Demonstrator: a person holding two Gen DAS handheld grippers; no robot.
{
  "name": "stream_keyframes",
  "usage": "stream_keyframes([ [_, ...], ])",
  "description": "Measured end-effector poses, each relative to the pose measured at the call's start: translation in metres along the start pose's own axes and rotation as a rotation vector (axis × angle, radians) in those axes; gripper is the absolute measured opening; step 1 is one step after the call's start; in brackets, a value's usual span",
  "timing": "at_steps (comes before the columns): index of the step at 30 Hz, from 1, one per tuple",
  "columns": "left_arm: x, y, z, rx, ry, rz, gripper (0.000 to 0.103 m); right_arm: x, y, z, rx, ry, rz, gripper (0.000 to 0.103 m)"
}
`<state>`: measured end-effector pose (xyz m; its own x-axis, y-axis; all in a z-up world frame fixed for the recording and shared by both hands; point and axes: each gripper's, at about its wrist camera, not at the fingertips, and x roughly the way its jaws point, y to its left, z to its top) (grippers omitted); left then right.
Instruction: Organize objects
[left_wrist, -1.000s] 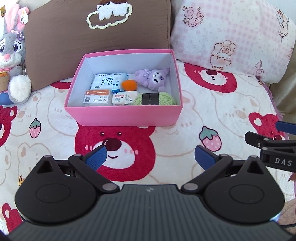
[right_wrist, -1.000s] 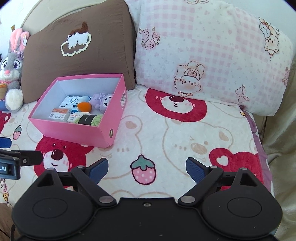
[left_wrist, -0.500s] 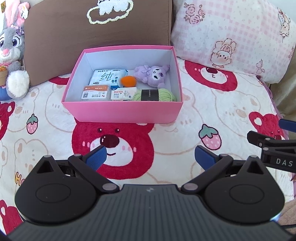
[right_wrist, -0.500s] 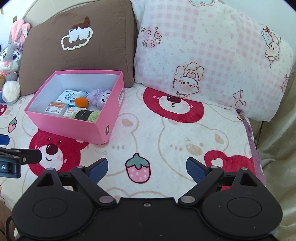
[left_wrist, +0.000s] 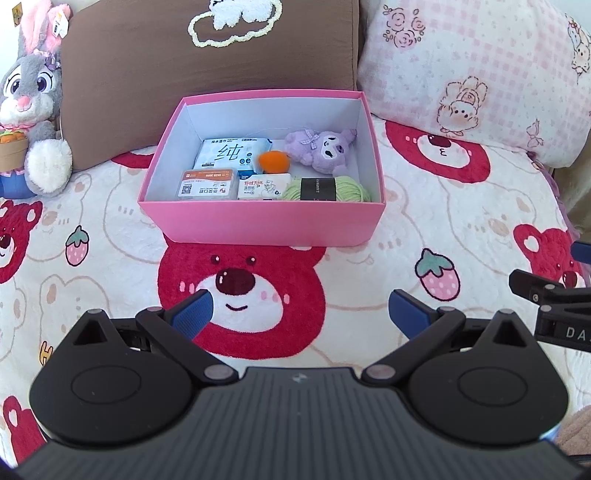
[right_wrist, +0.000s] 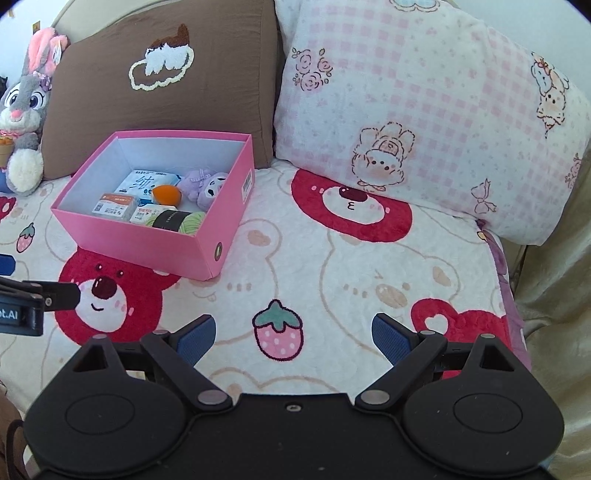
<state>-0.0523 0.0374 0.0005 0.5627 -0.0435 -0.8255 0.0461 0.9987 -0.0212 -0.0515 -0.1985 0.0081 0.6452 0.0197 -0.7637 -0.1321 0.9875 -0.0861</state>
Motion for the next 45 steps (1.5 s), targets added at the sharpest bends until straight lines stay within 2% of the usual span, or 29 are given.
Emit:
stream_keyframes([
  [19, 0.002, 0.001, -0.001, -0.009, 0.023, -0.002, 0.103, 0.003, -0.003, 0.0, 0.012, 0.009, -0.005, 0.094],
  [32, 0.009, -0.003, -0.002, 0.008, 0.054, -0.01, 0.103, 0.011, -0.014, 0.0, 0.07, 0.043, -0.01, 0.094],
  [45, 0.013, -0.004, 0.001, 0.024, 0.077, 0.013, 0.103, 0.011, -0.015, 0.001, 0.077, 0.048, -0.013, 0.094],
])
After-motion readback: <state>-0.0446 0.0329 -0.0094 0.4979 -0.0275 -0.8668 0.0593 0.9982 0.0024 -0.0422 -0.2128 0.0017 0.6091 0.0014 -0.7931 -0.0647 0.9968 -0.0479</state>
